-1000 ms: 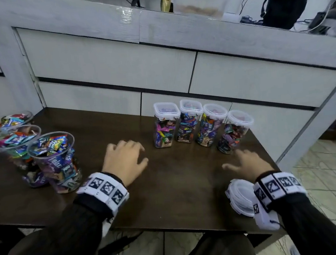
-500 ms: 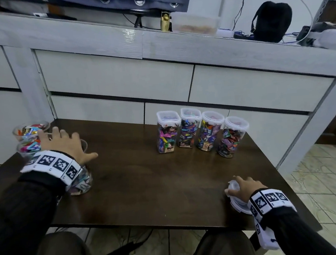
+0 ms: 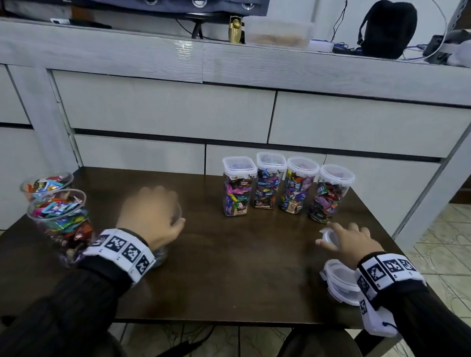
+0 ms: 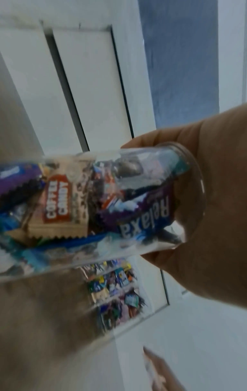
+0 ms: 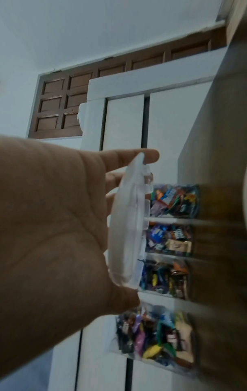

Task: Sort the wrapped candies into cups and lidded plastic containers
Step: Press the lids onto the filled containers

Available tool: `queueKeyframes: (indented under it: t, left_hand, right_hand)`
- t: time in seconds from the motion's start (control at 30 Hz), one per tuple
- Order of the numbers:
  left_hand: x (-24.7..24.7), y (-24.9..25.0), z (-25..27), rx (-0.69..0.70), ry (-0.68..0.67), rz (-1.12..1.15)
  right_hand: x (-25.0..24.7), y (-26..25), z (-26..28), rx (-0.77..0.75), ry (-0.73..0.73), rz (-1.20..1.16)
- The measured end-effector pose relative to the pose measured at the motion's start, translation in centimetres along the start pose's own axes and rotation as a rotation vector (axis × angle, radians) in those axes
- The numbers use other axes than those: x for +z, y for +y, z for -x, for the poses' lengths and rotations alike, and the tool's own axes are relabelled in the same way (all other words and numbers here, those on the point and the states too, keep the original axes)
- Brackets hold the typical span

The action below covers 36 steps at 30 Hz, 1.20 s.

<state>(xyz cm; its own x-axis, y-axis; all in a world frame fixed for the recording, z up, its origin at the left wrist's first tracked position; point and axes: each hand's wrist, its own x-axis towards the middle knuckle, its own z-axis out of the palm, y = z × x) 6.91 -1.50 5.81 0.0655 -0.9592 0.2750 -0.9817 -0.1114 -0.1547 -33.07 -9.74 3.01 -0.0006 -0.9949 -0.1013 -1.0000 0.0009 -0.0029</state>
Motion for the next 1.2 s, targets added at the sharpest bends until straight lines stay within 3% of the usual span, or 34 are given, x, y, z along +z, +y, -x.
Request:
queueKeyframes:
  t: [0.3,0.43,0.57,0.67,0.83,1.03,1.2]
  left_hand:
    - [-0.8,11.3,-2.0,0.264,0.023,0.304]
    - [-0.6,13.8,-2.0,0.358,0.082,0.587]
    - [-0.4,13.1,-1.7,0.314,0.038,0.959]
    - [0.5,11.2,-1.4,0.204,-0.113,1.212]
    - [2.7,9.2,-0.9,0.155,-0.352,1.225]
    - [4.5,9.4,-0.7,0.15,-0.345,1.273]
    - [4.3,9.4,-0.7,0.15,-0.351,1.272]
  right_hand:
    - [-5.3,-3.4,1.0,-0.242,0.16,-0.197]
    - [-6.6,-4.9,2.0,-0.365,0.213,-0.274]
    - [-7.3,-6.2,2.7,-0.506,0.235,-0.348]
    - [-7.5,-7.6,3.0,-0.612,0.221,-0.378]
    - [-6.6,-11.1,3.8,-0.789,0.151,-0.272]
    - [-4.6,-13.3,3.9,-0.845,0.157,-0.125]
    - [-4.1,-12.9,3.4,-0.861,0.195,-0.197]
